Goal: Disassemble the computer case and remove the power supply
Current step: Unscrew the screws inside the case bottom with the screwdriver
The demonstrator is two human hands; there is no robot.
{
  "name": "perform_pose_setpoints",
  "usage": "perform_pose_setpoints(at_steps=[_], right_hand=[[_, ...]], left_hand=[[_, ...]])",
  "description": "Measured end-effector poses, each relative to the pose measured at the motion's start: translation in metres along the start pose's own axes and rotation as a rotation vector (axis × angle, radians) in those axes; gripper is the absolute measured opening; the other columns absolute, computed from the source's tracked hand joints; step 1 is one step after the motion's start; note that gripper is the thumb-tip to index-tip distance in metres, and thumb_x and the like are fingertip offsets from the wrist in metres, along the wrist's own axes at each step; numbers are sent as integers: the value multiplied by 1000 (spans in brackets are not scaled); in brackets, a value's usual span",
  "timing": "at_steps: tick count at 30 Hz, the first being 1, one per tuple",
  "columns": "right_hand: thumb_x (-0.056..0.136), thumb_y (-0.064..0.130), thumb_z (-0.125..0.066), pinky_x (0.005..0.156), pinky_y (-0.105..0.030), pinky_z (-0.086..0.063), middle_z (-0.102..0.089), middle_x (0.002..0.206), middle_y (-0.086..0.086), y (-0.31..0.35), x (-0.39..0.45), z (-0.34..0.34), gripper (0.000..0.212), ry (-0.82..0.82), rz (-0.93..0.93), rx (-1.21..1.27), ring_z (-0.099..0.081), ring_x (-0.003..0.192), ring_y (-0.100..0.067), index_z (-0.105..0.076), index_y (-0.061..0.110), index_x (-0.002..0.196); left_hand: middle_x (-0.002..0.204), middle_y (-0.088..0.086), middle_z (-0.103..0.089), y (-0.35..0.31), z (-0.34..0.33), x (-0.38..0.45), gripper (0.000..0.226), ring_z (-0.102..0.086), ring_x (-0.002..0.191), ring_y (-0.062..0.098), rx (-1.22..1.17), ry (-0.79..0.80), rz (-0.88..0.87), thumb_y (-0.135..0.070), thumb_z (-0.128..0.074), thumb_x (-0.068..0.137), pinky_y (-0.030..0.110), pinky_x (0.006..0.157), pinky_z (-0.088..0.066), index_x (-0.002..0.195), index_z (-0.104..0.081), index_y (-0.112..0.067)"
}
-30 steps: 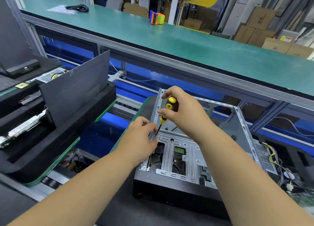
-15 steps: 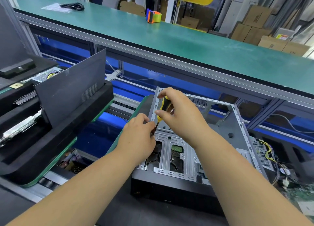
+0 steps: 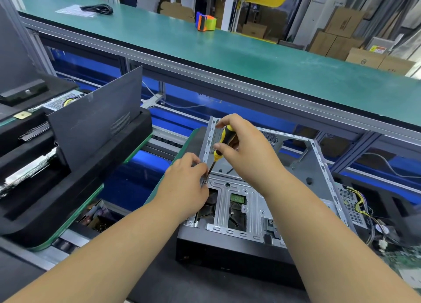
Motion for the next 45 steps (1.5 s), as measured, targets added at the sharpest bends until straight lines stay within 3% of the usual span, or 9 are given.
perform_pose_setpoints(at_steps=[9,15,17,21,25,31,36,39,45], right_hand=[[91,23,-68,75,-27,-49,-52,93,18,-1,-3,-7,31,26,-10,-3,-55,85,-5,-51,32,116],[86,-3,-58,86,-33,-51,-55,102,10,7,-1,-9,44,170,6,93,-57,94,-9,-57,31,113],[85,4,-60,84,-33,-52,-57,100,11,8,0,-10,42,186,2,79,-57,92,-6,-55,31,117],[88,43,-65,74,-30,-48,-57,91,14,9,2,-8,36,105,-3,14,-55,85,-9,-52,31,120],[94,28,-63,75,-34,-50,-59,92,9,7,6,-9,22,63,-13,-2,-56,83,-13,-56,26,115],[88,13,-58,69,-37,-50,-54,88,9,4,2,-4,23,48,-31,9,-55,77,-14,-51,26,105],[88,17,-58,65,-28,-42,-51,88,11,3,1,-4,15,65,-14,-30,-51,79,-9,-53,25,100],[92,30,-64,68,-30,-46,-55,89,10,3,2,-4,16,69,-7,-82,-53,80,-11,-52,25,99],[91,26,-67,72,-36,-51,-58,89,6,3,3,-3,18,63,-22,-53,-59,81,-15,-51,25,99]], left_hand=[[116,-8,-42,-2,-1,3,25,-44,101,15,56,-7,-24,-34,-64,84,31,85,-46,106,-60,-24],[120,-5,-39,-4,-2,3,26,-40,106,16,73,3,-54,-34,-60,87,30,87,-42,110,-57,-23],[121,-5,-38,-3,-3,3,26,-39,107,16,79,9,-55,-34,-59,88,30,88,-41,110,-56,-23],[123,-4,-34,-1,-8,6,29,-35,111,16,114,30,-69,-37,-57,87,32,92,-38,113,-55,-23],[127,-4,-32,2,-11,11,28,-30,119,18,127,64,-92,-37,-57,85,32,91,-35,110,-55,-25],[132,-2,-30,3,-15,14,30,-22,127,20,131,92,-134,-38,-58,85,37,98,-35,112,-55,-24],[134,-1,-27,3,-18,18,28,-18,128,20,129,132,-153,-42,-58,82,38,101,-33,101,-52,-23],[134,-1,-26,2,-21,18,32,-18,127,21,149,150,-157,-46,-58,78,37,100,-32,99,-49,-24],[134,0,-26,-2,-23,20,33,-19,127,22,195,162,-164,-47,-58,75,39,104,-30,93,-40,-26]])
Point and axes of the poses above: each hand's wrist, its own x-axis towards the middle knuckle, its own z-axis out of the back of the hand, y = z × x, the point moved 8 cm from there along x, towards the middle knuckle
